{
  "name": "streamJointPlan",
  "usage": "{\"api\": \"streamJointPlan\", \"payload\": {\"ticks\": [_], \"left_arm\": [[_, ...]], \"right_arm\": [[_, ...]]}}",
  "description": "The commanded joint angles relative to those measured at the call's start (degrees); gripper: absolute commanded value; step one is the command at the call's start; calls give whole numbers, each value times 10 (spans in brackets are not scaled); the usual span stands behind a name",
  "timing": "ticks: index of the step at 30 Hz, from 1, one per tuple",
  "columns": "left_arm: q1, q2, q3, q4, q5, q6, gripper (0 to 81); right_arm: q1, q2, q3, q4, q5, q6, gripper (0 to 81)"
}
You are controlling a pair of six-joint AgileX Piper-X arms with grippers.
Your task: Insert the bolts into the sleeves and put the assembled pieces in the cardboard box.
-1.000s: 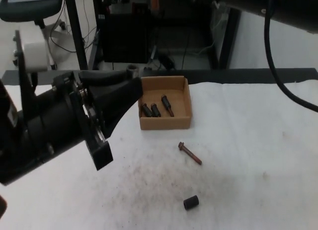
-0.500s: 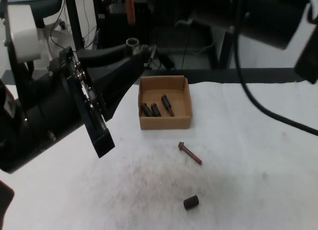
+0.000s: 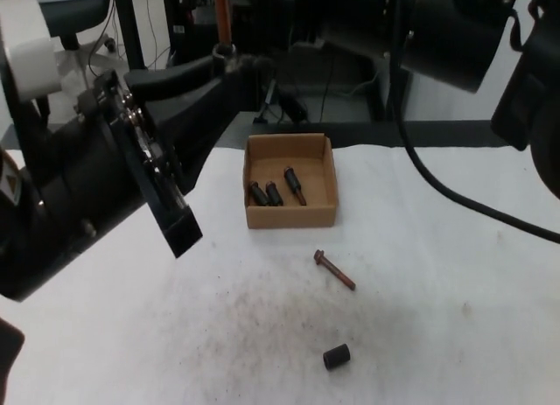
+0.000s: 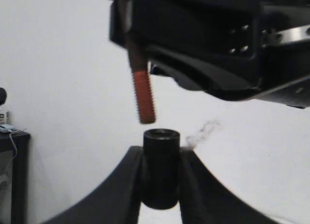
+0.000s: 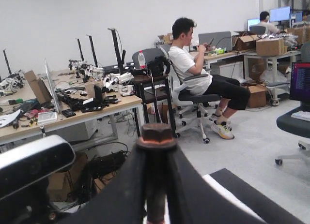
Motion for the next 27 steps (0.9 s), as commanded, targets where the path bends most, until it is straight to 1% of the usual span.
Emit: {"api": "streamJointPlan", "payload": {"ticks": [1, 27], "left_arm": [[1, -1, -9, -8, -32, -4, 3], [1, -1, -9, 7, -40, -7, 3]], "right_arm": [[0, -3, -3, -36, -2, -3, 8], [1, 0, 4, -6, -3, -3, 8]]}}
